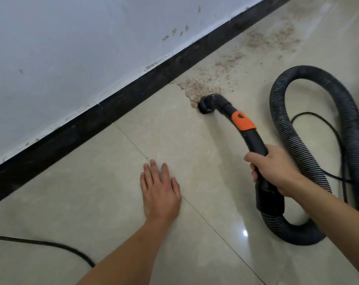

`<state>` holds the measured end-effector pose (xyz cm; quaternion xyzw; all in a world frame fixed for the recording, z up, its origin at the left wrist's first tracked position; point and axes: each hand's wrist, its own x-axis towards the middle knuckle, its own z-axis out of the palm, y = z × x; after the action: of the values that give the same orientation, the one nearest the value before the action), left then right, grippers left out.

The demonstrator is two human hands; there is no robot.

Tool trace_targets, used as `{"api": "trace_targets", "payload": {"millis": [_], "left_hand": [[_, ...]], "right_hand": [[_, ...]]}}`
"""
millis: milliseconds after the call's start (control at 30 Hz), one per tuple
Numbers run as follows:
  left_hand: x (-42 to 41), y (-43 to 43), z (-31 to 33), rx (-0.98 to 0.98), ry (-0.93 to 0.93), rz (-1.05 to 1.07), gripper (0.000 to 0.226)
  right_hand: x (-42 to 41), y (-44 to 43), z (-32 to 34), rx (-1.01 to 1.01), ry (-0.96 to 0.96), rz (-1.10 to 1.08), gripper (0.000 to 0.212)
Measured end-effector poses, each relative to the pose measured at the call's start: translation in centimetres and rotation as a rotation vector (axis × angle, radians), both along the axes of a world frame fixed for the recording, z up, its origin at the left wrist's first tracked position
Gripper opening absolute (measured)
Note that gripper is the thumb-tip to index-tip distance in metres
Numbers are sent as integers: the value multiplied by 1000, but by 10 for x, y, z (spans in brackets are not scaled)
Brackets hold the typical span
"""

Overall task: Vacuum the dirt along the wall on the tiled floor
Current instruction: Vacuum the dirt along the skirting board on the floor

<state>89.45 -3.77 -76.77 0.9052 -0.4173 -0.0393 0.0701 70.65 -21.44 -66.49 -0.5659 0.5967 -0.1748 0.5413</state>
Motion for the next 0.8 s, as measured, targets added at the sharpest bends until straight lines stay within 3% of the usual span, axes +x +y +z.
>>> {"api": "trace_targets", "payload": {"millis": [800], "left_hand": [[-1, -1, -5, -33, -14, 0, 58]], "right_hand": [[94, -39, -6, 42, -49, 35, 12]]}}
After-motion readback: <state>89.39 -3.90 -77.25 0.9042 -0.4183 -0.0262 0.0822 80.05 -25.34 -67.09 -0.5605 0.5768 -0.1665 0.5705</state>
